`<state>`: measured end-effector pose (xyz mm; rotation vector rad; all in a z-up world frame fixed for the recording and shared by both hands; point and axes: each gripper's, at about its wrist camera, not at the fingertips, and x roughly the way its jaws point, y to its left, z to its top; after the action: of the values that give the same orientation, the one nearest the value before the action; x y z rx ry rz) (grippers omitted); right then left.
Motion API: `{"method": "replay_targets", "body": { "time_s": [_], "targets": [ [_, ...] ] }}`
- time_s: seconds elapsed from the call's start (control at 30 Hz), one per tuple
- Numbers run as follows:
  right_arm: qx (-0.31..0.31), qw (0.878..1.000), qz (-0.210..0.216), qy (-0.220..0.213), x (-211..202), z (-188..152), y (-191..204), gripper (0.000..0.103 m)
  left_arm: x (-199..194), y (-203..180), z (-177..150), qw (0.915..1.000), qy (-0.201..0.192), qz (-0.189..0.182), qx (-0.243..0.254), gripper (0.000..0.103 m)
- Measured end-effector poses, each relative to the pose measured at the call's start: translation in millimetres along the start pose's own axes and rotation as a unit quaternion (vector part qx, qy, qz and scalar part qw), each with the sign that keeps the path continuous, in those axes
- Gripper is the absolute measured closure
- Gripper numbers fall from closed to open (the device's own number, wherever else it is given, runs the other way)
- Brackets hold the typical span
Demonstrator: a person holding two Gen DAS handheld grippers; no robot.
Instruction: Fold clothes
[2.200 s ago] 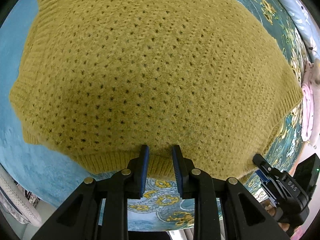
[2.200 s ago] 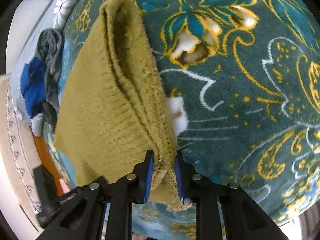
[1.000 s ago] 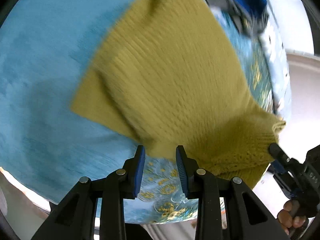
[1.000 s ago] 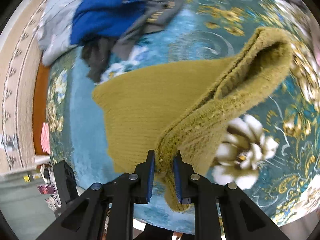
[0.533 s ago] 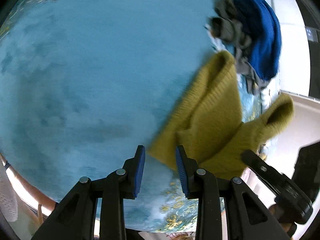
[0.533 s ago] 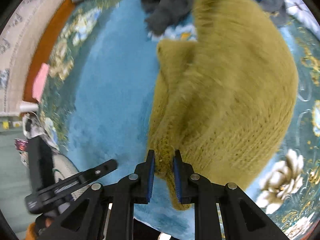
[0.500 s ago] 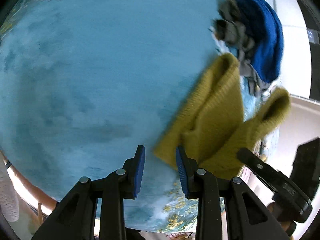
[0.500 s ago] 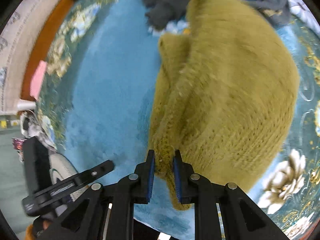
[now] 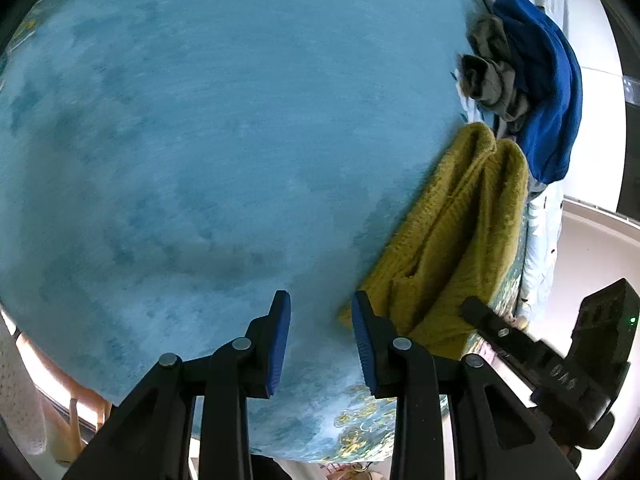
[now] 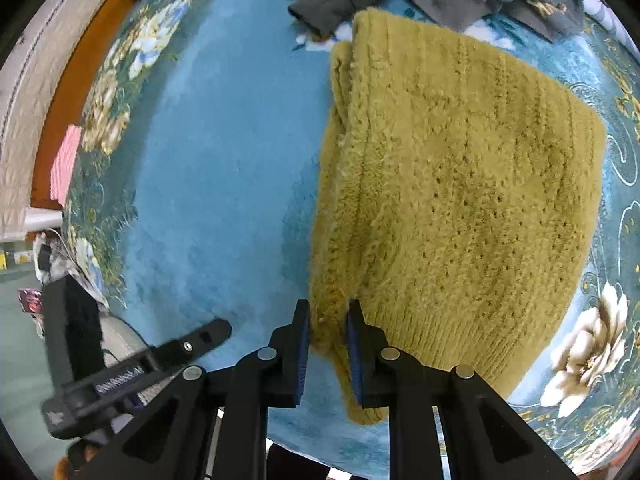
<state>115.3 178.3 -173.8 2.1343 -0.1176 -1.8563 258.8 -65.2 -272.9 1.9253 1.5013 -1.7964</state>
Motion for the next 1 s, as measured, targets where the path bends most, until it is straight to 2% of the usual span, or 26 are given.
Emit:
{"method": "replay_targets", "body": {
  "time_s": [0.13, 0.27, 0.4, 0.5, 0.7, 0.87, 0.97, 1.0],
  "targets": [
    [0.006, 1.000, 0.002, 0.002, 6.9, 1.0, -2.5, 0.084, 4.2, -15.6, 6.3, 0.9998, 0.004, -0.002, 0.019, 0.071],
    [0.025, 0.999, 0.021, 0.001, 6.6, 3.1, -9.7, 0.079, 8.9, -27.2, 11.1, 0.9995, 0.008, 0.001, 0.032, 0.071],
    [0.045, 0.998, 0.049, -0.016, -4.0, -1.8, -24.8, 0.064, 13.6, -39.1, 14.8, 0.9989, 0.012, 0.002, 0.046, 0.071],
    [0.086, 0.994, 0.053, -0.043, -22.4, -11.0, -54.2, 0.061, 16.3, -48.8, 17.1, 0.9982, 0.014, -0.002, 0.058, 0.070],
    [0.176, 0.981, 0.050, -0.061, -45.1, -34.4, -122.1, 0.060, 36.1, -83.9, 17.6, 0.9925, 0.042, -0.023, 0.112, 0.051],
    [0.227, 0.972, 0.040, -0.054, -45.3, -54.3, -162.2, 0.060, 61.5, -111.6, 9.0, 0.9808, 0.055, 0.033, 0.184, 0.049],
    [0.248, 0.967, 0.044, -0.049, -42.6, -61.9, -173.5, 0.060, 66.4, -121.0, 6.7, 0.9761, 0.044, 0.067, 0.202, 0.052],
    [0.251, 0.966, 0.046, -0.049, -42.3, -62.6, -175.5, 0.060, 67.6, -123.9, 6.0, 0.9744, 0.040, 0.079, 0.207, 0.063]
  ]
}}
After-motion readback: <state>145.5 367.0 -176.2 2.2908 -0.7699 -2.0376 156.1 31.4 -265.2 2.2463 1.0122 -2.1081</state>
